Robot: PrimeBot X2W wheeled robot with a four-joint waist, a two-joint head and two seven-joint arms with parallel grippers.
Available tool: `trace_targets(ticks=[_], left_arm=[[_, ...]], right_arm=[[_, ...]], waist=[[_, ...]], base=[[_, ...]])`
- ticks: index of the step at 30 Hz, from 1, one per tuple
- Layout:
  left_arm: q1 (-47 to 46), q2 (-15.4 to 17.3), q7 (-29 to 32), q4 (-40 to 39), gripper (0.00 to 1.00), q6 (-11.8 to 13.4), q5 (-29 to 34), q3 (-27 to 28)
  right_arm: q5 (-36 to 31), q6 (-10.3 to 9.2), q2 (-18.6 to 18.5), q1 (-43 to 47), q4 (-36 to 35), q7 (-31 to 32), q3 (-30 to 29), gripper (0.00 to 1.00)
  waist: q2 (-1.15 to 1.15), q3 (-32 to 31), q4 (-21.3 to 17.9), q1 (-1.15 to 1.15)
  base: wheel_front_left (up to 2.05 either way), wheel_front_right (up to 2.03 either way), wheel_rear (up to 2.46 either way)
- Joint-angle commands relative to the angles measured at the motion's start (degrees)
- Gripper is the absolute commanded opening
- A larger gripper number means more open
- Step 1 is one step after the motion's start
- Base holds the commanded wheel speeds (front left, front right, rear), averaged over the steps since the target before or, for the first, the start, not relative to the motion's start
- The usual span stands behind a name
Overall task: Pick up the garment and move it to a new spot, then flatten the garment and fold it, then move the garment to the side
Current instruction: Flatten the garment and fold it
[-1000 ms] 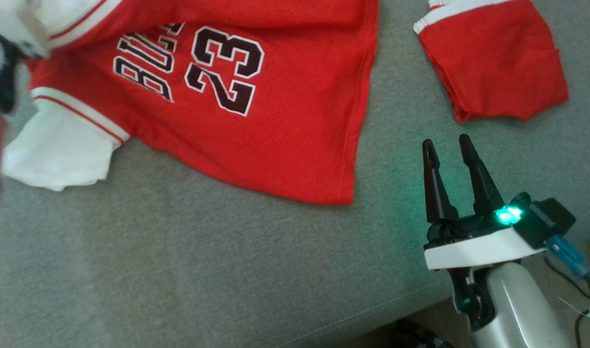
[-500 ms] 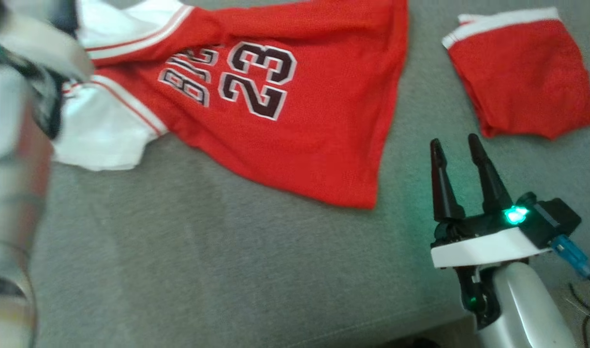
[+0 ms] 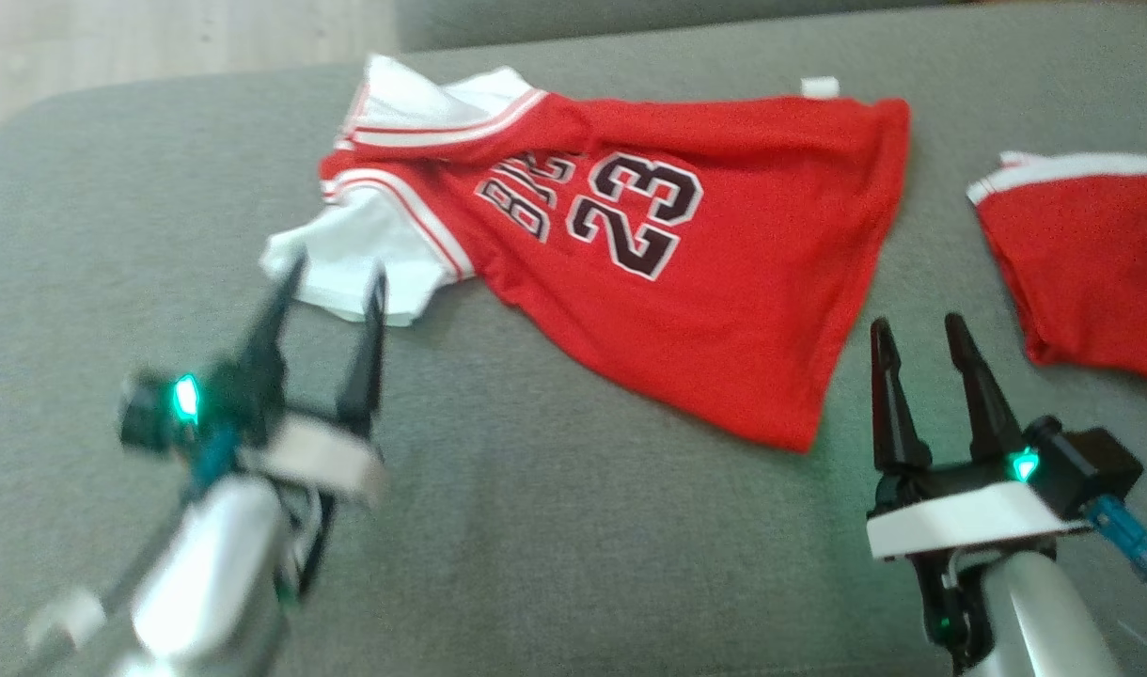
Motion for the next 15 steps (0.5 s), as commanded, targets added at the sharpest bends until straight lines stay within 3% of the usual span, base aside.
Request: trace_targets(ticks=[1, 5, 10, 15], left_arm=[[1.8, 0.8, -0.3, -4.0, 1.0, 1.5, 0.5, 2.9], [11.0, -0.9, -0.3, -9.9, 1.0, 4.1, 0.5, 4.9], [13.1, -1.2, -0.3, -11.7, 1.0, 3.8, 1.3, 5.6], [13.2, -1.9, -0.3, -11.8, 1.0, 3.4, 1.6, 6.1]], right_arm=[[-0.4, -0.05, -0.2, 0.0, -1.1, -0.5, 0.9, 1.0], [-0.8, -0.05, -0.2, 1.4, -0.3, -0.5, 0.5, 1.0], [-2.6, -0.05, -0.2, 1.7, 1.4, -0.1, 1.9, 1.0], [-8.1, -0.05, -0.2, 1.0, 5.5, 6.1, 5.6, 1.0]], waist=[[0.0, -2.0, 2.1, 0.01], [0.0, -2.6, 3.5, 0.01], [0.0, -2.6, 4.6, 0.01], [0.0, -2.4, 5.5, 0.01]], base=[[0.0, 0.0, 0.0], [0.0, 0.0, 0.0], [0.0, 0.0, 0.0], [0.0, 0.0, 0.0]])
